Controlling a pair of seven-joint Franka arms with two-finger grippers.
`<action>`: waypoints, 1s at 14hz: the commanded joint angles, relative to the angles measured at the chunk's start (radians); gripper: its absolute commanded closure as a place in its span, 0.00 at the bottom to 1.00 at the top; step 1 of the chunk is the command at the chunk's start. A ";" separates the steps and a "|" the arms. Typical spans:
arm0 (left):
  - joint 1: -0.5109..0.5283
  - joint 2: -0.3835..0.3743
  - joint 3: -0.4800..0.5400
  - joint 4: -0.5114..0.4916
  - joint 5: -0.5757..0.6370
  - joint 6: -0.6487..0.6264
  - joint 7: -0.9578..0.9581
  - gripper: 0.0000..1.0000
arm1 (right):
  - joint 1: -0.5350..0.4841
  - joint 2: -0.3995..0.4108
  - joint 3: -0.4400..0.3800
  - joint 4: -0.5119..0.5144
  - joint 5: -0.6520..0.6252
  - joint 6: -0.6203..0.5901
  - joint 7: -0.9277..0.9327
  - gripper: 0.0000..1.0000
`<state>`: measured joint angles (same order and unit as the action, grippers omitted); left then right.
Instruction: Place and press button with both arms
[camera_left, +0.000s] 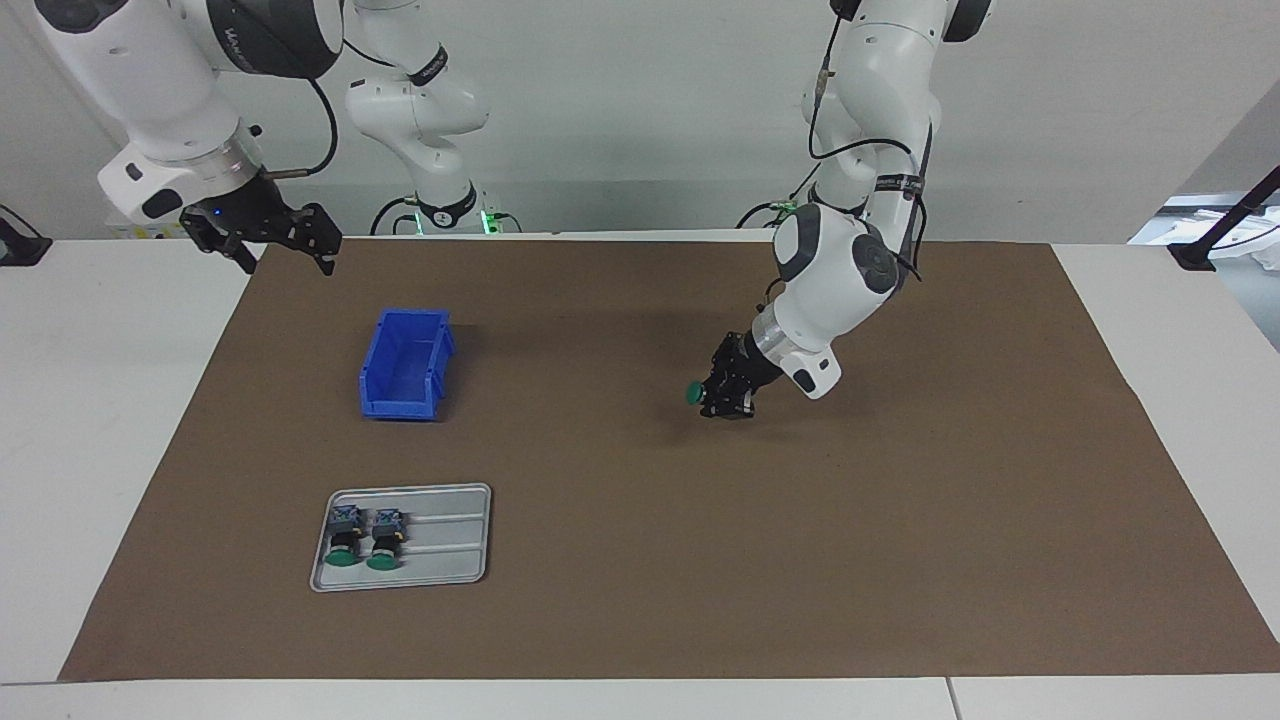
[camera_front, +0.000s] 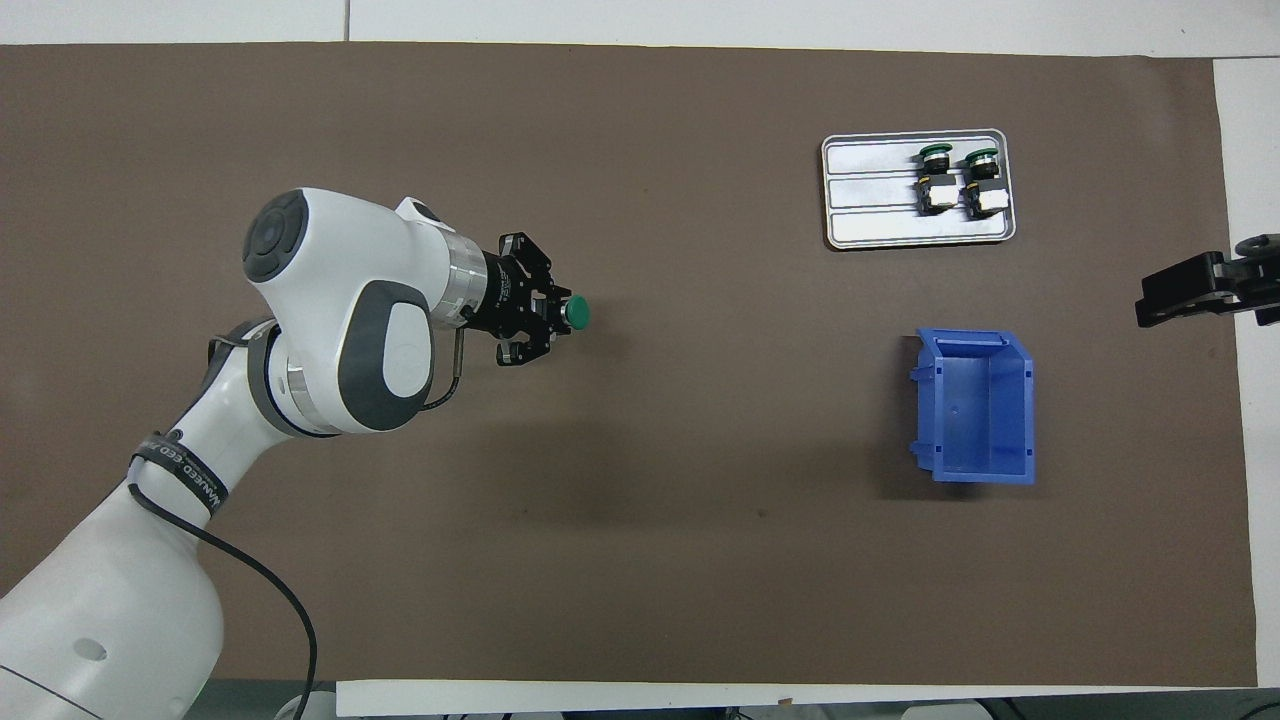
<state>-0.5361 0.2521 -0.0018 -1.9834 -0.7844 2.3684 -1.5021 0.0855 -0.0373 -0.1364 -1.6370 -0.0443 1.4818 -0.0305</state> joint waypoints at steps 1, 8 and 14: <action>0.010 -0.054 -0.004 -0.075 -0.236 0.038 0.196 0.89 | -0.004 -0.019 0.001 -0.020 0.001 -0.006 -0.022 0.01; 0.007 -0.071 -0.006 -0.158 -0.637 0.037 0.560 0.88 | -0.004 -0.019 0.001 -0.020 0.001 -0.006 -0.022 0.01; 0.059 -0.063 -0.003 -0.229 -0.798 -0.162 0.769 0.88 | -0.004 -0.019 0.001 -0.020 0.001 -0.006 -0.022 0.01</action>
<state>-0.5071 0.2148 -0.0050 -2.1597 -1.5205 2.2745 -0.8014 0.0855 -0.0373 -0.1364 -1.6370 -0.0443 1.4818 -0.0305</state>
